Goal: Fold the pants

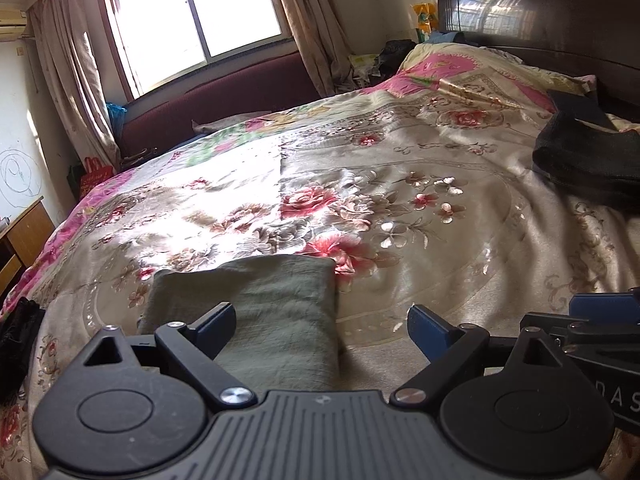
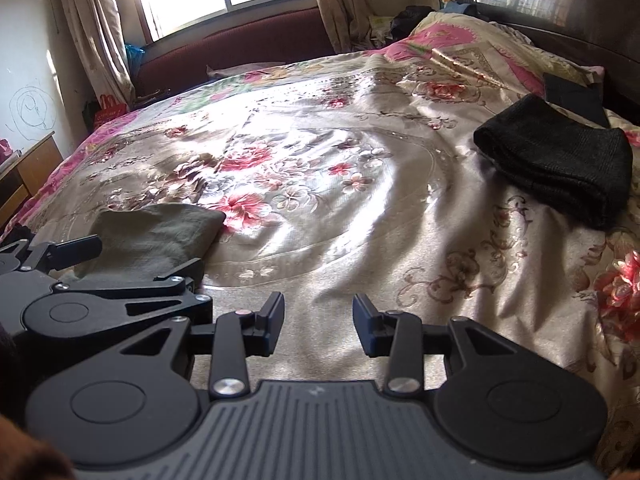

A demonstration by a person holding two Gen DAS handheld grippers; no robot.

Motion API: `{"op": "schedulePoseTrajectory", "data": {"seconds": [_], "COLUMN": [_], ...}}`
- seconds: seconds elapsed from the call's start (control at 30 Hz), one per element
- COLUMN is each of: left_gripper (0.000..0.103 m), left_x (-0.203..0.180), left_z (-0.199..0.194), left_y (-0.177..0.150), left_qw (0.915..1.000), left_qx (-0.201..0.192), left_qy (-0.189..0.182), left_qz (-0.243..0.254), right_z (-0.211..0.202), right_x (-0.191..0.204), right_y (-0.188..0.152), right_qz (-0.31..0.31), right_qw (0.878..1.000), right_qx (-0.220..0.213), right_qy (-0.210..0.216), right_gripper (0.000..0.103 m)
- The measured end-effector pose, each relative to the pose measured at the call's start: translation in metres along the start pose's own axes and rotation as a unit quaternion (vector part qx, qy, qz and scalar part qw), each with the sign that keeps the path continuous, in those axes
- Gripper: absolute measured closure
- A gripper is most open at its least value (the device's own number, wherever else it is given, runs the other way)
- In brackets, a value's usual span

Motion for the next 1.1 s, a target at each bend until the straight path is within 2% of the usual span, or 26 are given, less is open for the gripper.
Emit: {"op": "schedulePoseTrajectory", "data": {"seconds": [0.23, 0.37, 0.53, 0.7, 0.8, 0.87, 0.97, 1.03, 1.1], "left_gripper": [0.001, 0.000, 0.000, 0.000, 0.000, 0.000, 0.000, 0.000, 0.000], "left_x": [-0.023, -0.030, -0.038, -0.049, -0.055, -0.056, -0.054, -0.053, -0.047], "left_z": [0.011, 0.016, 0.023, 0.032, 0.041, 0.052, 0.066, 0.066, 0.068], "left_y": [0.004, 0.002, -0.003, -0.002, -0.005, -0.007, -0.011, -0.008, -0.003], "left_qw": [0.9992, 0.9990, 0.9982, 0.9971, 0.9962, 0.9955, 0.9940, 0.9942, 0.9945], "left_qx": [0.020, 0.023, 0.034, 0.028, 0.028, 0.037, 0.049, 0.041, 0.034], "left_qy": [-0.033, -0.038, -0.048, -0.070, -0.082, -0.087, -0.096, -0.098, -0.095], "left_qz": [-0.014, -0.006, 0.006, 0.006, 0.008, 0.000, -0.020, -0.018, -0.028], "right_z": [0.004, 0.011, 0.028, 0.053, 0.073, 0.084, 0.095, 0.101, 0.106], "right_x": [-0.018, -0.029, -0.041, -0.056, -0.069, -0.075, -0.071, -0.066, -0.063], "right_y": [0.004, 0.005, 0.014, 0.028, 0.033, 0.033, 0.036, 0.044, 0.058], "right_qz": [-0.014, -0.011, -0.006, -0.007, -0.005, 0.006, -0.012, -0.021, -0.005], "right_qw": [1.000, 0.999, 0.999, 0.997, 0.995, 0.995, 0.994, 0.994, 0.995], "right_qx": [0.002, 0.002, -0.006, -0.016, -0.005, 0.001, 0.001, 0.006, 0.012], "right_qy": [-0.026, -0.031, -0.050, -0.075, -0.098, -0.096, -0.107, -0.112, -0.099], "right_gripper": [0.063, 0.057, 0.057, 0.056, 0.056, 0.056, 0.053, 0.051, 0.050]}}
Point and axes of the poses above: each gripper's, at about its wrist camera, not at the fingertips, and z roughly the way its jaws point, x to its left, y to its top, the point moved 1 cm from there along z, roughly the way its jaws point, and after that the axes turned 9 degrees about z, right-handed, at the moved point
